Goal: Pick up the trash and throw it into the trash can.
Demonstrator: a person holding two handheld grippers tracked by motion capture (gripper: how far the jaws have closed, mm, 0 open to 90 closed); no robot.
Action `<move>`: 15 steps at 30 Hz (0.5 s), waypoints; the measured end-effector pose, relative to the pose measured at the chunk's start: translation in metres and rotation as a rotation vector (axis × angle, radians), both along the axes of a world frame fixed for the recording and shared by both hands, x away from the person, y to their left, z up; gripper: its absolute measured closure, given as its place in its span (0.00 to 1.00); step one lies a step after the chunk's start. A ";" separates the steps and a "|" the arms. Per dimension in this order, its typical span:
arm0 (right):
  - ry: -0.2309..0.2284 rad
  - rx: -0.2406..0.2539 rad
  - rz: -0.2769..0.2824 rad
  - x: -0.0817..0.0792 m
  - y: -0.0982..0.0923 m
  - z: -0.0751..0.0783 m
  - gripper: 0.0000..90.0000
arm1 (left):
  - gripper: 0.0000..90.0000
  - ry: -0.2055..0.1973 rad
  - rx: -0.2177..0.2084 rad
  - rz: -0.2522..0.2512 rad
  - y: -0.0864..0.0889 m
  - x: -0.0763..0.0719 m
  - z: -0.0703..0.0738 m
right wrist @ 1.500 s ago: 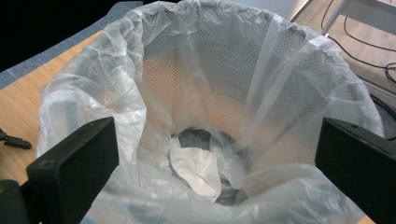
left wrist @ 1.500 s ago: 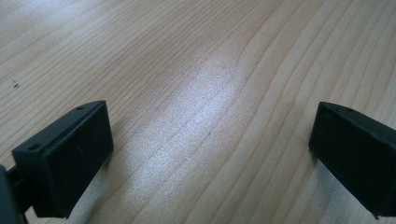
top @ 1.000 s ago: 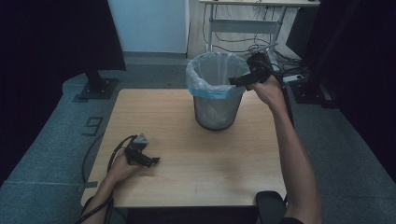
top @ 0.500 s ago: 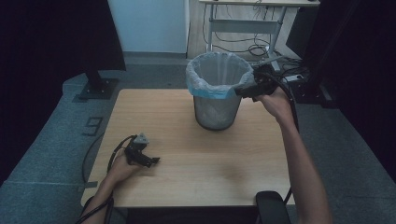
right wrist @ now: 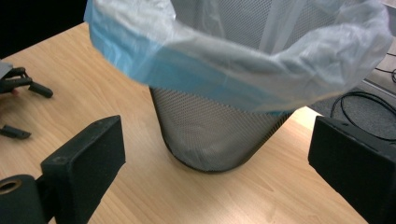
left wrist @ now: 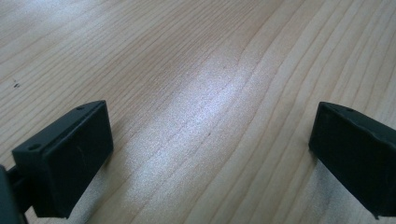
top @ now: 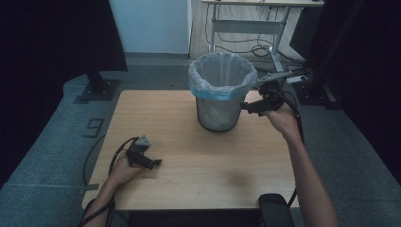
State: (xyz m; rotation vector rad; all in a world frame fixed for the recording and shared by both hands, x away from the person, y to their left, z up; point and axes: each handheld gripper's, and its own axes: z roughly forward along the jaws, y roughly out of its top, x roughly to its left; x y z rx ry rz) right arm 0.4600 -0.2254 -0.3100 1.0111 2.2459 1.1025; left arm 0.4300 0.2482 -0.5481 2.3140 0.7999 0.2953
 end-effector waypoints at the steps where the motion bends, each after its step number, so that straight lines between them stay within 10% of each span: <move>1: 0.000 0.000 0.000 0.000 0.000 0.000 0.04 | 0.00 0.000 0.000 0.000 0.000 0.000 0.000; 15: -0.002 -0.038 0.000 -0.026 -0.011 -0.035 0.05 | 0.00 0.000 0.002 0.002 0.000 0.000 0.000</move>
